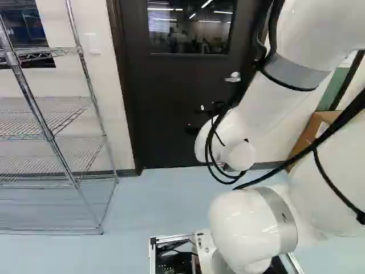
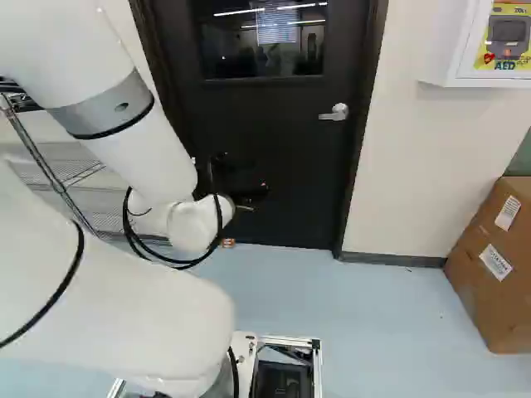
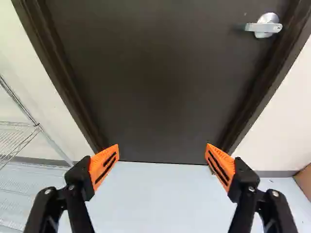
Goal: Open the door and move inside
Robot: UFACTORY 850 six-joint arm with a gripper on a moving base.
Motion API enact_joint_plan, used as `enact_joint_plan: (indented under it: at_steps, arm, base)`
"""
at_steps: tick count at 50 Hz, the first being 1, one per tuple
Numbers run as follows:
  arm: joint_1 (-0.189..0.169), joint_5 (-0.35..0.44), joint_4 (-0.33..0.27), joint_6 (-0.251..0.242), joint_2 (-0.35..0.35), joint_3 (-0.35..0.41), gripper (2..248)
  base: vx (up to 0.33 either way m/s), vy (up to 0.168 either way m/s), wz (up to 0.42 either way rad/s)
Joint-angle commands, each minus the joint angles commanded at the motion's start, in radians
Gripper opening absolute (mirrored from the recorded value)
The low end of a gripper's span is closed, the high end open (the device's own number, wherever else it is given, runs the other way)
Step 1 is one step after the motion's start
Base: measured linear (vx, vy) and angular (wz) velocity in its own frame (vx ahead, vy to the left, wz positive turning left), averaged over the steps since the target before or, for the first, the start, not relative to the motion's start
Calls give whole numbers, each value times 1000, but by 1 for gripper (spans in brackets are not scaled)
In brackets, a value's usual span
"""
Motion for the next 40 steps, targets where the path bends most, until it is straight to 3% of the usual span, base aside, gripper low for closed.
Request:
enact_joint_plan:
  at_steps: [40]
  arm:
    - [0, 0, 0, 0, 0, 0, 247]
  base:
    - [12, 3, -5]
